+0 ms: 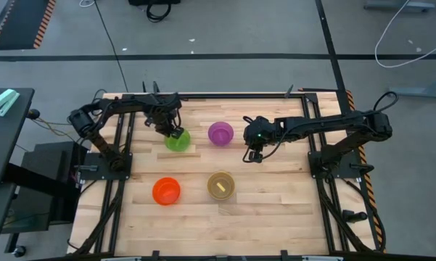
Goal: Nest bowls inside each other
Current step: Stack the green bowl on top of the yellow bowl
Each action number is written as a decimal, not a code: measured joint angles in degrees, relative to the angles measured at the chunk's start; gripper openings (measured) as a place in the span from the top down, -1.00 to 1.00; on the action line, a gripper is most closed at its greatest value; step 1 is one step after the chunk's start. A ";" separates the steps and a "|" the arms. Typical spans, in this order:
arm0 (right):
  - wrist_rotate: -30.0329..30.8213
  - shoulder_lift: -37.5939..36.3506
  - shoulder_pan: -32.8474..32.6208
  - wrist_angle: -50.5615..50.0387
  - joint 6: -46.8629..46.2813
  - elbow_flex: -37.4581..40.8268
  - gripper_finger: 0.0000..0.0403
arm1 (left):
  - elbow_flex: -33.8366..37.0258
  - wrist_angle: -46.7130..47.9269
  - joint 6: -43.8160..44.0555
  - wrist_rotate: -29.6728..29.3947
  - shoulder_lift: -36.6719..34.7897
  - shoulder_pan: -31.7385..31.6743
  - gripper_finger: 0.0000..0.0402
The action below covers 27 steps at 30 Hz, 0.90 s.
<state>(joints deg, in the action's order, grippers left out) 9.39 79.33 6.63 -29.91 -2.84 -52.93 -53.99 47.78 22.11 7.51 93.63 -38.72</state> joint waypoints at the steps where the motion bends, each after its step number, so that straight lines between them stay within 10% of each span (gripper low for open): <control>1: 0.00 0.00 0.00 -0.02 0.02 -0.01 0.45 | -1.00 0.88 0.02 0.02 -0.22 0.48 0.96; 27: 0.00 0.04 10.36 2.01 -0.43 9.22 0.50 | -22.83 7.98 11.20 -1.93 0.15 28.16 0.96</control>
<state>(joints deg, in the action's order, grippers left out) 9.39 79.37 17.00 -27.90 -3.28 -43.70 -76.82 55.76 33.31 5.57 93.78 -10.56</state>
